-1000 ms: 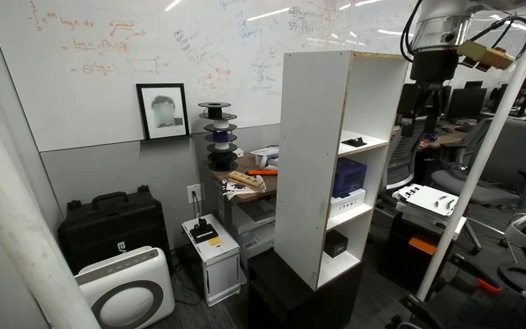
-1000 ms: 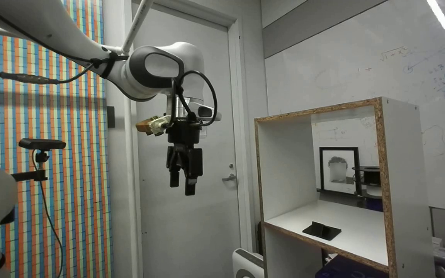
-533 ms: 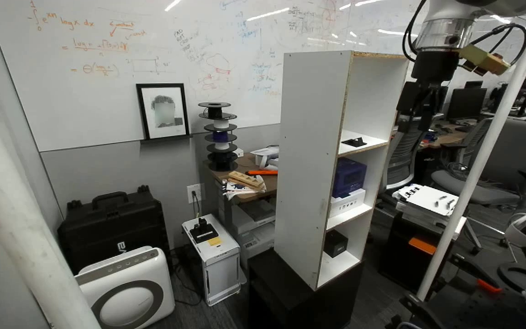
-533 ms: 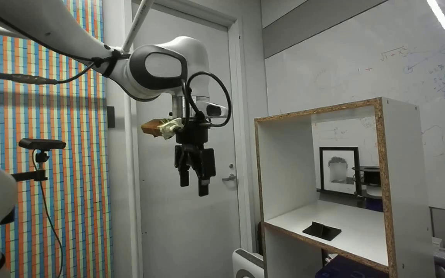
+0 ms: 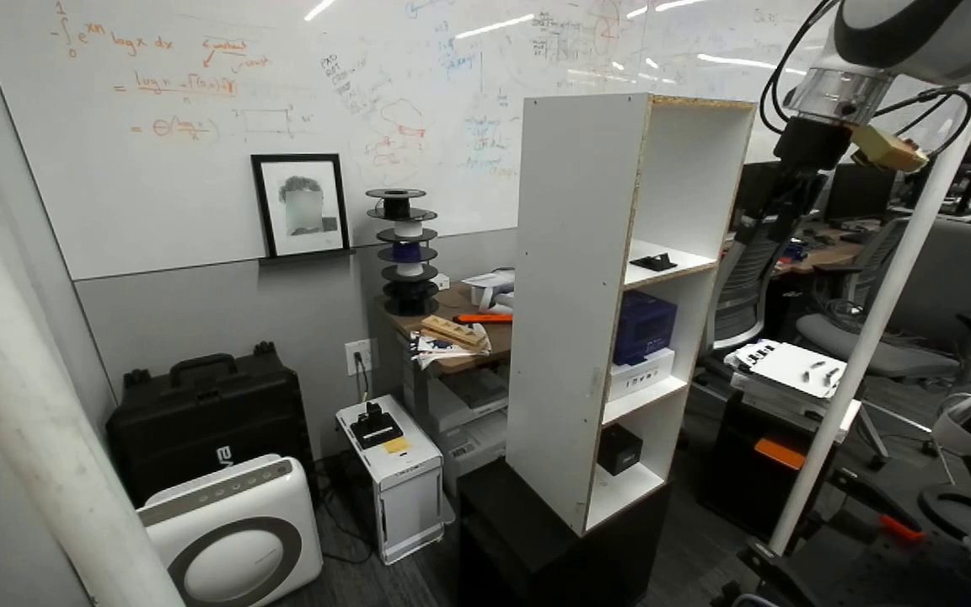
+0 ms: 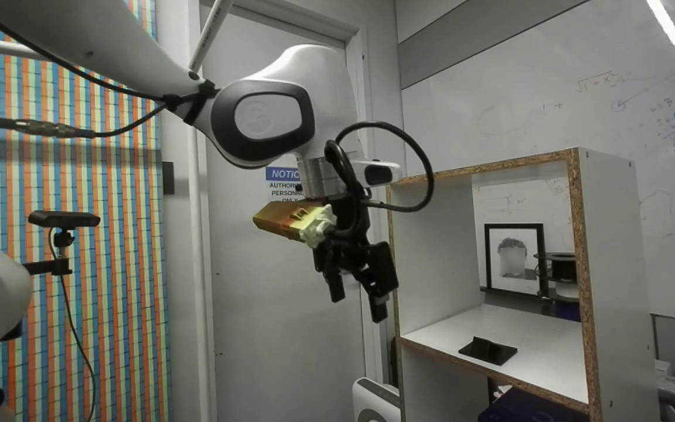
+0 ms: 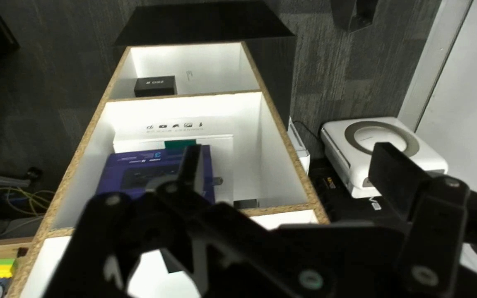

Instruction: Move the black object to the topmost surface of the shelf

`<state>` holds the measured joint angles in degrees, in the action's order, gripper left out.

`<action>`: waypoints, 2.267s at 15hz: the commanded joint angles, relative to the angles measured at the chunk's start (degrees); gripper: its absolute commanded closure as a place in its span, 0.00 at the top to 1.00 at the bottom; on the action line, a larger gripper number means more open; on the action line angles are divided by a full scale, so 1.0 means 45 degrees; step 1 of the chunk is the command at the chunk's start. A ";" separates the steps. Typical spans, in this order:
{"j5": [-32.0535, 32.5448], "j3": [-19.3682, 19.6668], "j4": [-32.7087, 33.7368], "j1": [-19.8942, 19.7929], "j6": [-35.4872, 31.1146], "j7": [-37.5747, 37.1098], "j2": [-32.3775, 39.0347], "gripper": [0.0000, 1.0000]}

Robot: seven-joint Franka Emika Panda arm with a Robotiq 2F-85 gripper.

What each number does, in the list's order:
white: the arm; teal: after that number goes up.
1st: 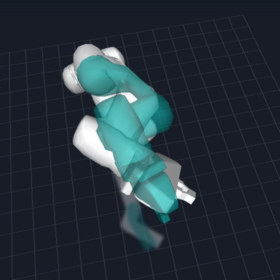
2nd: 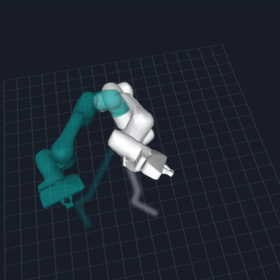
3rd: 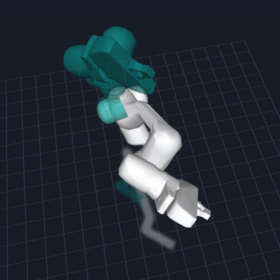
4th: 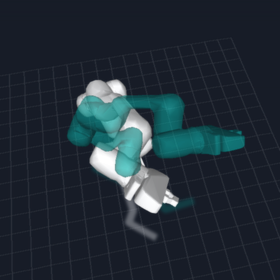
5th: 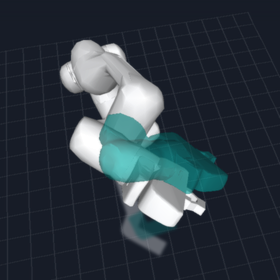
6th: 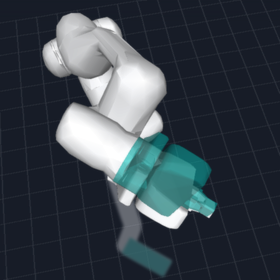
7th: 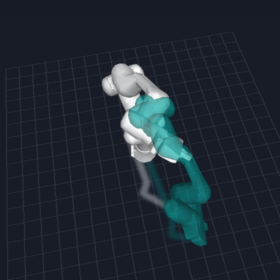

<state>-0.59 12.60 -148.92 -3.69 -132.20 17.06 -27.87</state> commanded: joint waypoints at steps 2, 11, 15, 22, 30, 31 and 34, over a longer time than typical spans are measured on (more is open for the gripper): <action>0.0366 0.0053 0.1449 -0.0351 -0.1972 0.0044 0.2671 1.00; 0.2362 -0.0523 0.4925 -0.0773 -0.3555 -0.2043 0.6737 1.00; 0.1977 -0.0813 0.5956 -0.0617 -0.3812 -0.2437 0.7969 1.00; 0.1730 -0.1161 0.6759 -0.0617 -0.3991 -0.2636 0.8993 0.69; 0.0230 -0.1423 0.6051 -0.0810 -0.4565 -0.2249 0.8794 0.11; -0.0077 -0.1473 0.5934 -0.0856 -0.4648 -0.2121 0.8765 0.15; -0.0970 -0.1643 0.5719 -0.0987 -0.4428 -0.1607 0.8501 0.16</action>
<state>-1.11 6.81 -122.54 -6.82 -151.85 7.02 10.32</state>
